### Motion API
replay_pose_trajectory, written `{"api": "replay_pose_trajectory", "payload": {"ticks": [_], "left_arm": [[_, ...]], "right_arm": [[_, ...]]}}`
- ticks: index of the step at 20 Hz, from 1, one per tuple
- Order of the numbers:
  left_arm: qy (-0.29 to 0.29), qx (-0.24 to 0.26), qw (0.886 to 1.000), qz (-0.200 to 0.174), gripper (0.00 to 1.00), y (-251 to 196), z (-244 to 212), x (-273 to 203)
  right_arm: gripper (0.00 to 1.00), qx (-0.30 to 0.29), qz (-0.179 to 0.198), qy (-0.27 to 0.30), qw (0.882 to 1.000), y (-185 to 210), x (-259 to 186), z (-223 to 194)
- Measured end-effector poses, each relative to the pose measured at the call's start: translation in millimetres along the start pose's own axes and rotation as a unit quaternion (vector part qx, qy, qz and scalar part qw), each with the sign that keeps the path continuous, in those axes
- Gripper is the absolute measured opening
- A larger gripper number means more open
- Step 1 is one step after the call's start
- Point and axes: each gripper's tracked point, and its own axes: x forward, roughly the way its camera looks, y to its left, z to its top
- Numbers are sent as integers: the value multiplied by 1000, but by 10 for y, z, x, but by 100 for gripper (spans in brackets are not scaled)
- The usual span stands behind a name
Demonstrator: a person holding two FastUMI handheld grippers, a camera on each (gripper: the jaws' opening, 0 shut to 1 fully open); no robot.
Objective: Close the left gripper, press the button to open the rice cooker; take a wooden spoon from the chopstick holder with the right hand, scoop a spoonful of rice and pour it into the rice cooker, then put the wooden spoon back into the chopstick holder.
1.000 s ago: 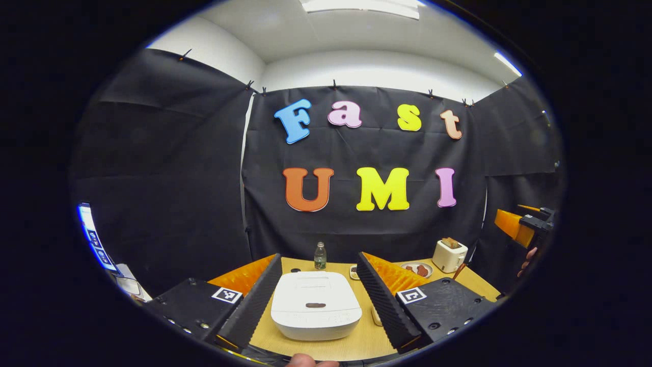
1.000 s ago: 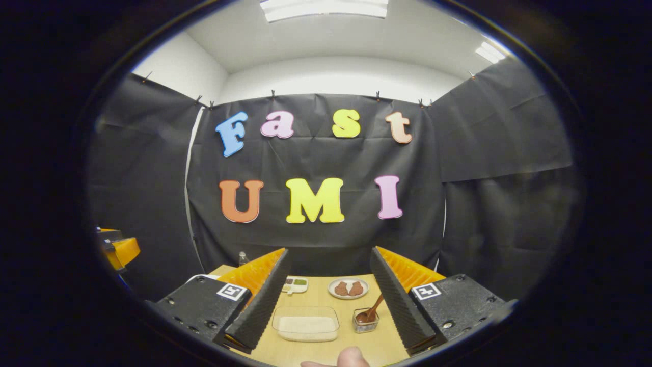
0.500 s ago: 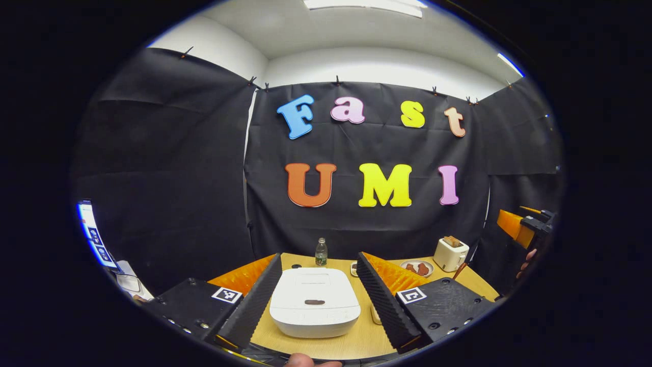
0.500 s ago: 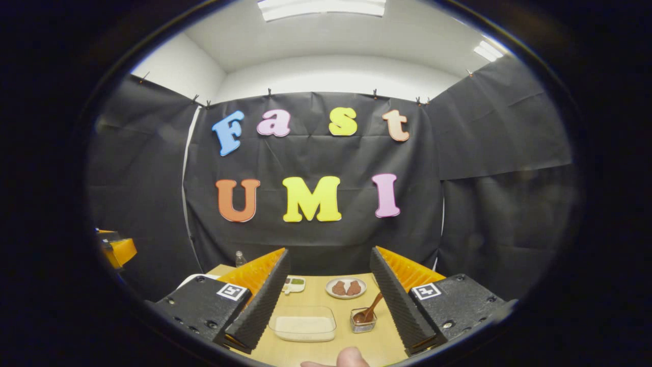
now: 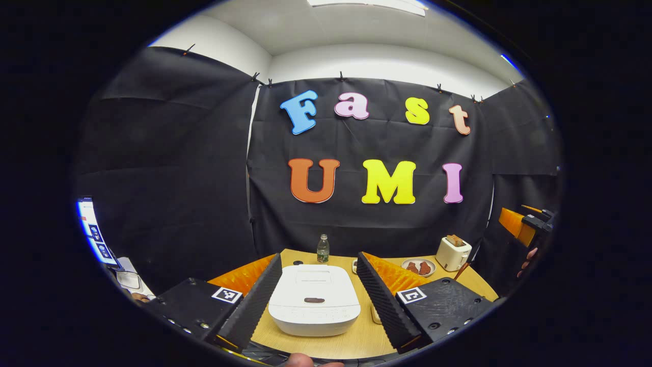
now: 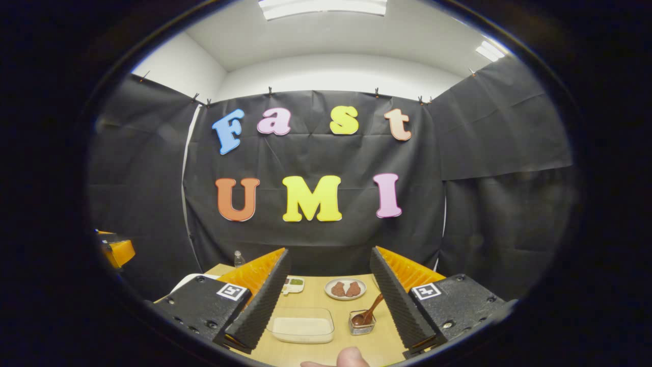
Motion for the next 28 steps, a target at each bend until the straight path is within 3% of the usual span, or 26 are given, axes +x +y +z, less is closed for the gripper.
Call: {"api": "replay_pose_trajectory", "payload": {"ticks": [7, 9, 10, 11, 12, 14, 15, 20, 24, 28], "left_arm": [[49, -20, 998, -24, 90, -170, -248, 209], [76, -26, 996, -25, 75, -202, -380, 301], [88, -29, 995, -20, 50, -187, -432, 341], [99, -32, 994, -15, 51, -175, -476, 393], [109, -34, 993, -8, 34, -158, -514, 427], [128, -33, 991, 1, 10, -128, -594, 529], [140, -37, 989, -7, 3, -178, -639, 577], [214, -37, 975, -39, 0, -188, -1003, 921], [298, -45, 953, -24, 0, 8, -1463, 1245], [345, -97, 934, -13, 0, 10, -1749, 1400]], "right_arm": [[98, -4, -3, -5, 1000, -203, 268, 27], [100, -7, 0, -1, 1000, -258, 375, 4], [100, -7, 1, -2, 1000, -303, 418, 4], [100, -6, 1, -5, 1000, -352, 476, 14], [100, -5, 0, -7, 1000, -412, 529, 8], [98, -4, -3, 1, 1000, -514, 641, -71], [100, -1, -3, 6, 1000, -556, 696, -116], [100, 3, -10, 27, 1000, -756, 943, -312], [100, 2, -20, 39, 999, -891, 1092, -462], [100, -5, -30, 66, 997, -1040, 1192, -657]]}}
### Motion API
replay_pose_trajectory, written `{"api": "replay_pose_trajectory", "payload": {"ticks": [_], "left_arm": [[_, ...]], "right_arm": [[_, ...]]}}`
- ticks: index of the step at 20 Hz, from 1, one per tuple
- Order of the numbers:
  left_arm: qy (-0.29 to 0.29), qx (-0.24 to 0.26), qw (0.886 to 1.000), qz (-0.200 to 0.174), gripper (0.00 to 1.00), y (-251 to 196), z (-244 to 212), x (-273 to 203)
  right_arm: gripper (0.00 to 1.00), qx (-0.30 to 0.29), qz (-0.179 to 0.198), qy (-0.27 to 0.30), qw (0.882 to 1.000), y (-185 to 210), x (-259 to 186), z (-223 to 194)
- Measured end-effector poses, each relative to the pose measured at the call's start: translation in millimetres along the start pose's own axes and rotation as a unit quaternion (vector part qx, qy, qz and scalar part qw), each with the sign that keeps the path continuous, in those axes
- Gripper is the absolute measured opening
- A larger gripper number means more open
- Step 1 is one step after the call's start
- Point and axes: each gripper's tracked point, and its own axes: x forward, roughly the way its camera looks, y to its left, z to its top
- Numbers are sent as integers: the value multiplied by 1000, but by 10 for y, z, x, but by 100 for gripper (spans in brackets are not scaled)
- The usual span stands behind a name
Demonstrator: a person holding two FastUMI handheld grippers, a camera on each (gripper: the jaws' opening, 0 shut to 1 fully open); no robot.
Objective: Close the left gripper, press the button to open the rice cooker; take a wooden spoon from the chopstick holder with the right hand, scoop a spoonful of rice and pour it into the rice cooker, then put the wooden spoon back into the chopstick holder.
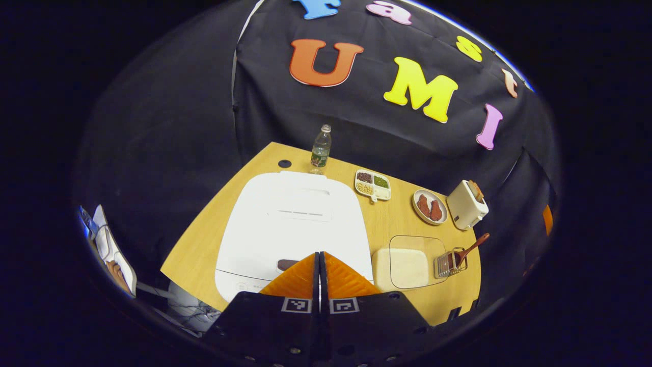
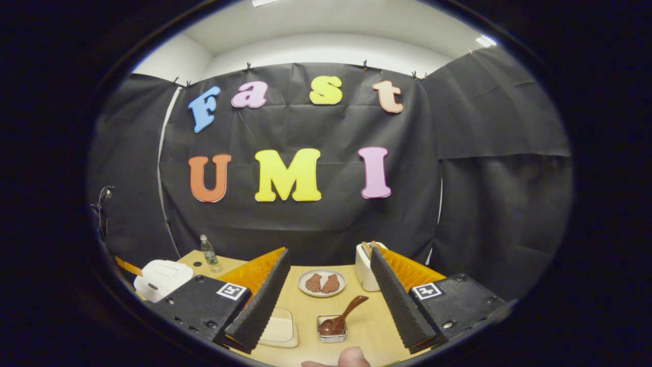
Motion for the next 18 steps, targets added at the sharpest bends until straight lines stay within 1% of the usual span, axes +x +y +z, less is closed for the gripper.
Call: {"api": "replay_pose_trajectory", "payload": {"ticks": [3, 4, 7, 9, 14, 15, 18], "left_arm": [[17, -9, 1000, 13, 0, 138, -47, 161], [24, -13, 1000, 15, 0, 157, -60, 200], [33, -16, 999, 26, 0, 258, -114, 304], [41, -18, 999, 26, 0, 262, -149, 326], [65, 4, 997, 28, 0, 299, -295, 398], [63, 3, 998, 29, 0, 313, -307, 427], [69, -31, 997, 27, 0, 302, -336, 426]], "right_arm": [[99, 6, -8, 10, 1000, -84, 88, -70], [100, 6, -8, 15, 1000, -92, 118, -111], [100, 6, -9, 21, 1000, -113, 193, -164], [100, 8, -7, 21, 1000, -99, 220, -165], [100, 12, -10, 25, 1000, -113, 272, -224], [100, 15, -10, 27, 999, -102, 279, -237], [100, 19, -11, 30, 999, -82, 267, -308]]}}
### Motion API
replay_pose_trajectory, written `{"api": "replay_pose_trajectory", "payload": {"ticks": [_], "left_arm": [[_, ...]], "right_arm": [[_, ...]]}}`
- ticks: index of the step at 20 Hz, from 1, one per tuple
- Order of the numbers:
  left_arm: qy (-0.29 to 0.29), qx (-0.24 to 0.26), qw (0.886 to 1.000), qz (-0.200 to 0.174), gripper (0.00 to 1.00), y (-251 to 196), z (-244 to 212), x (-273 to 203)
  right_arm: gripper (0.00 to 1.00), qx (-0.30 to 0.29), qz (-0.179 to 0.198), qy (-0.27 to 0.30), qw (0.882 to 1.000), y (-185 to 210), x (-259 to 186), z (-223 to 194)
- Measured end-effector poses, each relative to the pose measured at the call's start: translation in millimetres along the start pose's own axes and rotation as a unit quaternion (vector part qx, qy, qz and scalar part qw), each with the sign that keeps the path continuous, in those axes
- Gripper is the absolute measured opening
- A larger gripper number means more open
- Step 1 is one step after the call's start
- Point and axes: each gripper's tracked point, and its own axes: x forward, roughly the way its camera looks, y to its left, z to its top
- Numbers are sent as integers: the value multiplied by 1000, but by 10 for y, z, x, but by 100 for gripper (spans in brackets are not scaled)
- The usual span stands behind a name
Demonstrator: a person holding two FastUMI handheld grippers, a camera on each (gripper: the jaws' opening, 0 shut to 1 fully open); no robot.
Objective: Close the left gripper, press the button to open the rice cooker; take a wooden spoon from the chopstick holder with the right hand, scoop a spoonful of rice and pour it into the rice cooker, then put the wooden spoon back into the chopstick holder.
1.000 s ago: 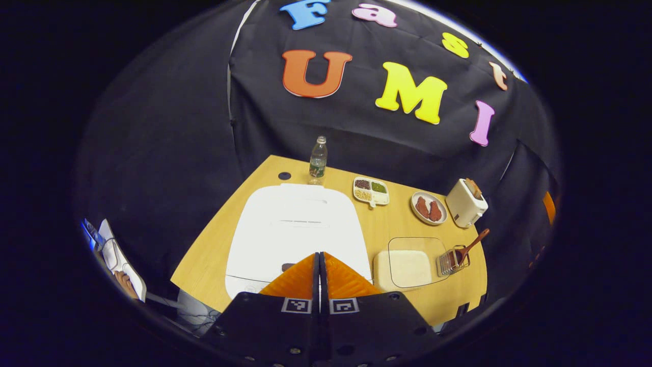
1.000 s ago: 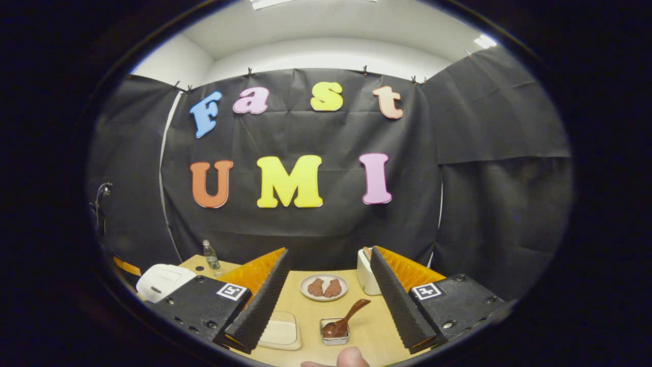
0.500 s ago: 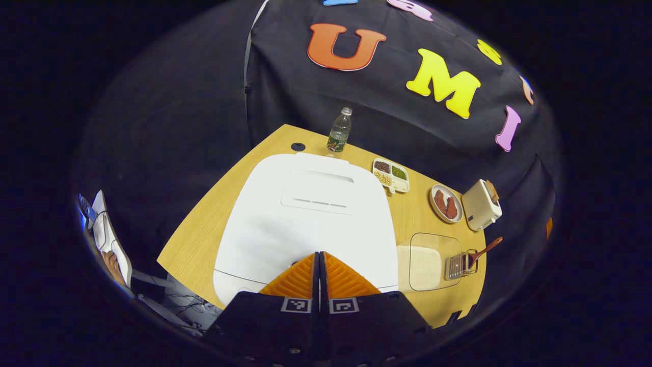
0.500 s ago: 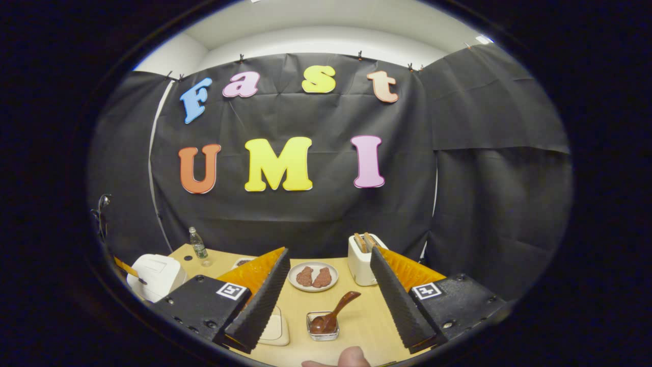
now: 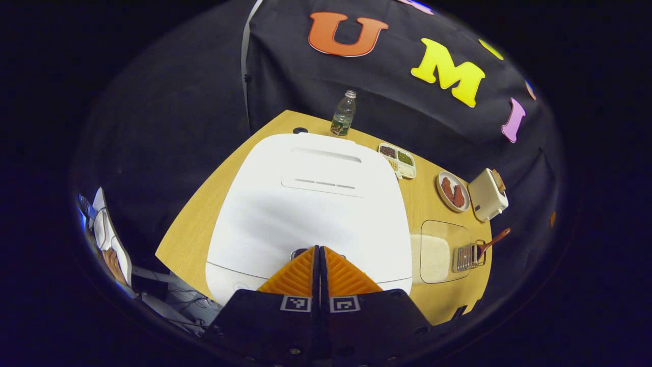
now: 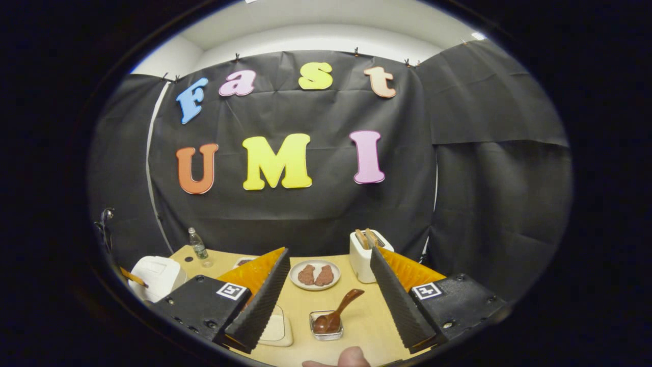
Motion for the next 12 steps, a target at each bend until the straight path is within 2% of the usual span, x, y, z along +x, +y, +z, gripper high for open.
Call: {"api": "replay_pose_trajectory", "payload": {"ticks": [6, 9, 12], "left_arm": [[-26, 1, 1000, -11, 0, 4, 45, -37], [-99, -1, 995, -15, 0, -28, 299, -220], [-181, 7, 983, -34, 1, -199, 714, -515]], "right_arm": [[100, 10, 8, 1, 1000, 51, -53, 6], [100, 13, 3, -26, 1000, -15, -119, 232], [100, 18, 1, -36, 999, -38, -203, 292]]}}
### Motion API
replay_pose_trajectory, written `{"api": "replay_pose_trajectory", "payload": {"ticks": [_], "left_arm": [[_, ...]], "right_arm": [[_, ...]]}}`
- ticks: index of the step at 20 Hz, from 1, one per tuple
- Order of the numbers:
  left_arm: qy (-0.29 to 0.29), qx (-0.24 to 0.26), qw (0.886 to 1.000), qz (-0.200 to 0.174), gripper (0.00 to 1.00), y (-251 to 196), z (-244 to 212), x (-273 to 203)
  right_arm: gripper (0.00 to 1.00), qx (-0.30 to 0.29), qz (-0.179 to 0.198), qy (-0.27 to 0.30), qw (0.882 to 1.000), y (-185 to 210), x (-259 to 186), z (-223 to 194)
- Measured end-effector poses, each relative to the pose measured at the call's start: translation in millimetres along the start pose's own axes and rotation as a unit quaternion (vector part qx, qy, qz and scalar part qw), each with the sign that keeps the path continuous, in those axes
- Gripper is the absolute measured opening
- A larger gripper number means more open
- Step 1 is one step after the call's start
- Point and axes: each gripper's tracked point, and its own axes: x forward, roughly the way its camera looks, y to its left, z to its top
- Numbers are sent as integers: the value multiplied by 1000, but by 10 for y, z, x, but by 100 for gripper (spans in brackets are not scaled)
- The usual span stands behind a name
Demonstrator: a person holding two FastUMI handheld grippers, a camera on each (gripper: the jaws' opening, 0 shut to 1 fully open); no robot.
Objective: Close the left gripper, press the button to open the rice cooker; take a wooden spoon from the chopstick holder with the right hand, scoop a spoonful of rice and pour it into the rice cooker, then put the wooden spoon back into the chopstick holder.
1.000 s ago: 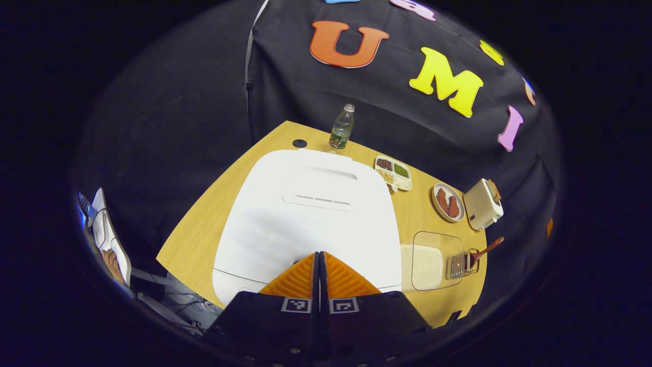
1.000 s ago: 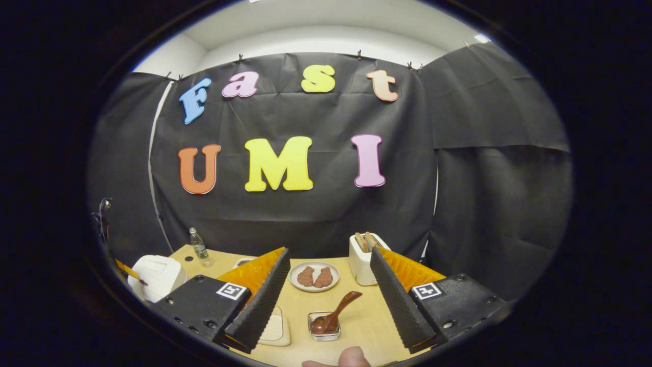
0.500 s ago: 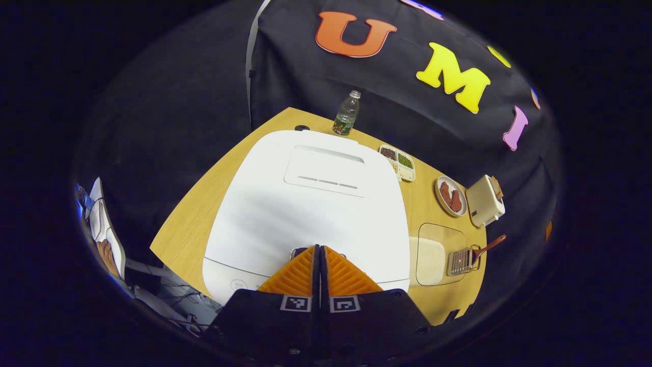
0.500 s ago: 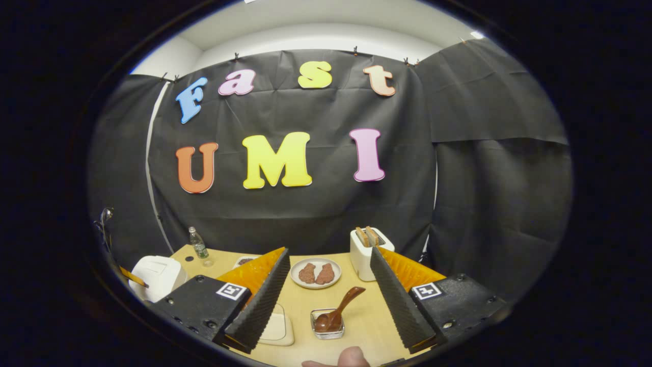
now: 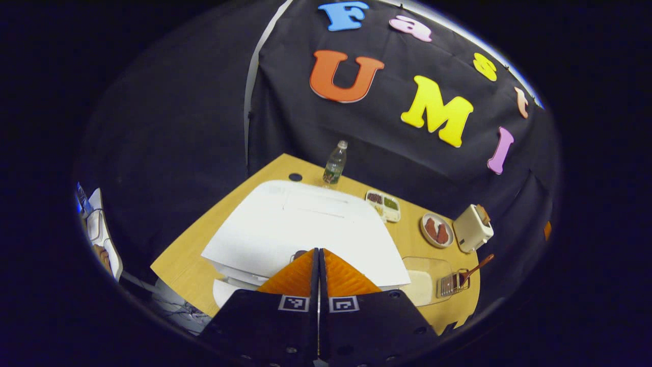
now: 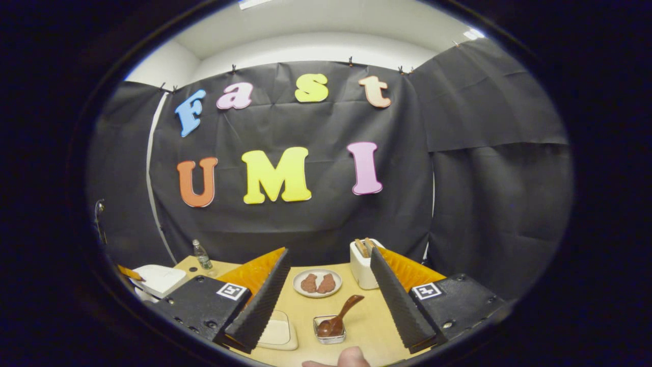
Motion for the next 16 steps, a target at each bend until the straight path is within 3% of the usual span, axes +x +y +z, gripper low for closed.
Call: {"api": "replay_pose_trajectory", "payload": {"ticks": [1, 4, 10, 16], "left_arm": [[-25, 8, 1000, -6, 9, -88, 163, -39], [-106, 45, 993, 17, 93, -141, 698, -184], [-193, 65, 979, 4, 95, -327, 1085, -541], [-229, 107, 967, 30, 95, -344, 1059, -893]], "right_arm": [[100, 5, 2, -2, 1000, 11, -26, 37], [100, 9, 1, -17, 1000, -19, -111, 162], [100, 4, -5, -30, 1000, -90, -329, 212], [100, -11, 2, -6, 1000, -215, -484, -84]]}}
